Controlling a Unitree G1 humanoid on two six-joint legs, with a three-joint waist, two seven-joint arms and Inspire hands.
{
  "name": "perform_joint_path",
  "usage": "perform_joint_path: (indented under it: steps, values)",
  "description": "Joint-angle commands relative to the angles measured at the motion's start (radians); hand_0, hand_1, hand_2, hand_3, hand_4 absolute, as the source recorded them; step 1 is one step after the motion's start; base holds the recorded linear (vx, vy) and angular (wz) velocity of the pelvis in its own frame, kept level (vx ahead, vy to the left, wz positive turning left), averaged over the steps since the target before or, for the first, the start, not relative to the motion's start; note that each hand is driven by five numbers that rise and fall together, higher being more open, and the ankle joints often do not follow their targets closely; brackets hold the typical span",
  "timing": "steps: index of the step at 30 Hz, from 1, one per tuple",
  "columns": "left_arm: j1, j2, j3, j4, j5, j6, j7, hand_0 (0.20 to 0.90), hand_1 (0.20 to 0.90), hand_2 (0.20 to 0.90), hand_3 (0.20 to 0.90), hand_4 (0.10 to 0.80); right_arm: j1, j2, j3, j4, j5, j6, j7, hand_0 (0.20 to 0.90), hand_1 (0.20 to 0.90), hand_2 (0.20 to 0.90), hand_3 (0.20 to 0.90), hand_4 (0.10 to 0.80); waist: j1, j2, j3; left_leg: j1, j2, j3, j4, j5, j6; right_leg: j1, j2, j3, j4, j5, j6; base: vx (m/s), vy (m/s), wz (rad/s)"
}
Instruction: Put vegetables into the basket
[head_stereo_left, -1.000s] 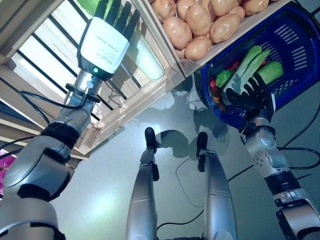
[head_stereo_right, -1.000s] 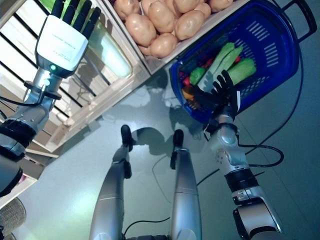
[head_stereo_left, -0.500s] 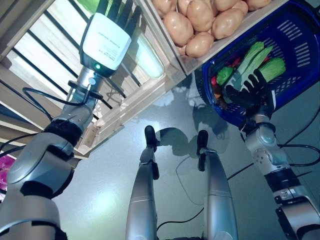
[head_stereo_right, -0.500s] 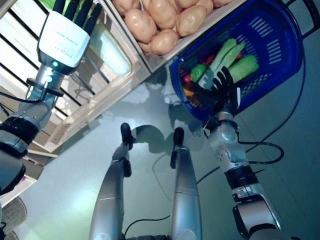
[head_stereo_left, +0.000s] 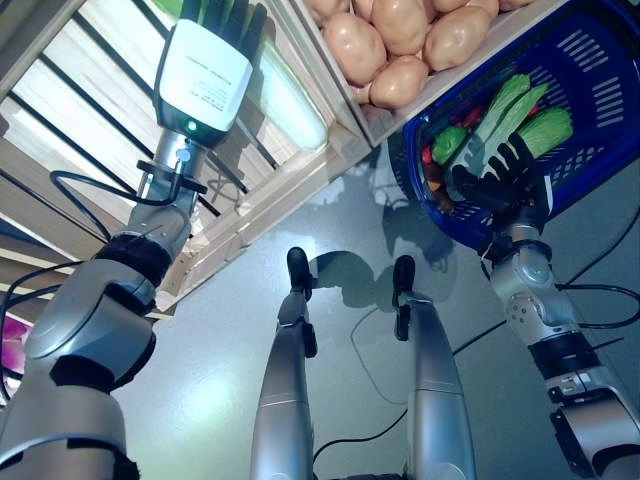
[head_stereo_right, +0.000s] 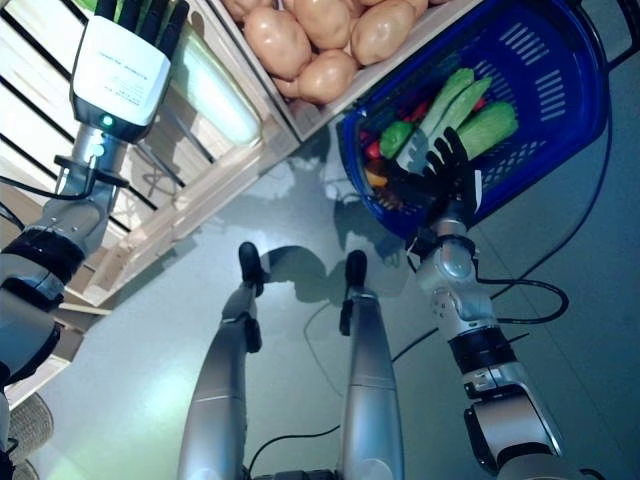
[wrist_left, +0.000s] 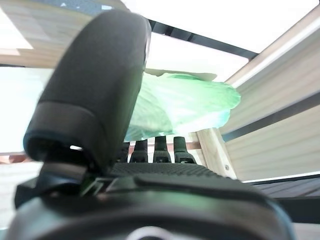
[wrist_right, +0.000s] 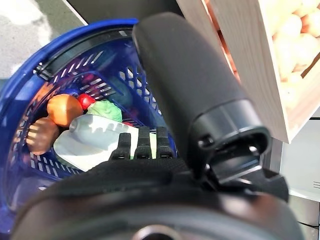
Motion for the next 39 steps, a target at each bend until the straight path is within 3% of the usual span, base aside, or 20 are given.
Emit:
perform_joint_path:
  steps: [1, 4, 5, 7, 8, 22, 26, 31, 39]
  values:
    - [-0.130, 0.012, 0.085, 0.049, -0.068, 0.080, 0.065, 0.900, 0.900, 0.900, 0.900, 0.800, -0.035, -0.063, -0.031, -0.066, -0.048, -0.072, -0.012, 0.900, 0.900, 0.900, 0.900, 0.800, -0.010, -0.013, 0.000, -0.014, -0.040, 0.048, 0.071, -0.090, 0.054, 0.064, 0.084, -0.031, -0.194, 0.160, -0.052, 0.000, 0.000, 0.00]
    - [-0.127, 0.009, 0.092, 0.044, -0.071, 0.087, 0.068, 0.900, 0.900, 0.900, 0.900, 0.800, -0.036, -0.059, -0.030, -0.071, -0.053, -0.075, -0.019, 0.900, 0.900, 0.900, 0.900, 0.800, -0.008, -0.016, 0.000, -0.016, -0.041, 0.045, 0.069, -0.090, 0.054, 0.065, 0.086, -0.033, -0.201, 0.161, -0.051, 0.000, 0.000, 0.00]
    - [-0.129, 0.007, 0.092, 0.051, -0.069, 0.083, 0.069, 0.865, 0.865, 0.865, 0.865, 0.776, -0.039, -0.061, -0.028, -0.072, -0.049, -0.077, -0.023, 0.900, 0.900, 0.900, 0.900, 0.800, -0.008, -0.018, 0.000, -0.016, -0.041, 0.045, 0.066, -0.090, 0.054, 0.064, 0.086, -0.034, -0.202, 0.161, -0.050, 0.000, 0.000, 0.00]
    - [-0.131, 0.005, 0.083, 0.054, -0.086, 0.090, 0.072, 0.526, 0.526, 0.526, 0.526, 0.551, -0.042, -0.062, -0.028, -0.072, -0.049, -0.076, -0.023, 0.900, 0.900, 0.900, 0.900, 0.800, -0.009, -0.020, 0.000, -0.016, -0.042, 0.044, 0.063, -0.089, 0.053, 0.064, 0.089, -0.034, -0.204, 0.162, -0.051, 0.000, 0.000, 0.00]
    - [-0.130, -0.001, 0.089, 0.052, -0.072, 0.089, 0.064, 0.300, 0.300, 0.300, 0.300, 0.400, -0.042, -0.059, -0.027, -0.074, -0.050, -0.076, -0.027, 0.900, 0.900, 0.900, 0.900, 0.800, -0.009, -0.022, 0.000, -0.017, -0.043, 0.045, 0.063, -0.091, 0.054, 0.064, 0.089, -0.035, -0.206, 0.162, -0.051, 0.000, 0.000, 0.00]
    - [-0.112, 0.002, 0.103, 0.045, -0.155, 0.108, 0.126, 0.300, 0.300, 0.300, 0.300, 0.400, -0.030, -0.052, -0.033, -0.087, -0.052, -0.083, -0.022, 0.900, 0.900, 0.900, 0.900, 0.800, -0.004, -0.025, 0.000, 0.009, -0.045, 0.042, 0.043, -0.089, 0.058, 0.089, 0.092, -0.043, -0.214, 0.155, -0.051, 0.000, 0.000, 0.00]
    - [-0.097, 0.011, 0.130, 0.035, -0.127, 0.051, 0.194, 0.300, 0.300, 0.300, 0.300, 0.400, -0.014, -0.039, -0.033, -0.089, -0.054, -0.094, -0.014, 0.900, 0.900, 0.900, 0.900, 0.800, 0.001, -0.027, 0.000, 0.041, -0.047, 0.039, 0.046, -0.102, 0.061, 0.116, 0.092, -0.049, -0.206, 0.144, -0.050, 0.000, 0.000, 0.00]
    - [-0.036, 0.034, 0.184, -0.032, -0.101, 0.007, 0.294, 0.300, 0.300, 0.300, 0.300, 0.400, 0.031, -0.010, -0.046, -0.107, -0.058, -0.104, -0.008, 0.900, 0.900, 0.900, 0.900, 0.800, 0.009, -0.027, 0.000, 0.130, -0.055, 0.043, 0.019, -0.109, 0.065, 0.203, 0.080, -0.068, -0.234, 0.145, -0.045, -0.009, -0.015, 0.00]
    - [0.099, 0.095, 0.290, -0.154, -0.081, -0.014, 0.339, 0.300, 0.300, 0.300, 0.300, 0.400, 0.104, 0.028, -0.064, -0.116, -0.075, -0.077, 0.002, 0.900, 0.900, 0.900, 0.900, 0.800, 0.036, -0.021, 0.000, 0.307, -0.069, 0.040, -0.045, -0.116, 0.067, 0.385, 0.044, -0.107, -0.306, 0.145, -0.036, 0.002, -0.004, -0.01]
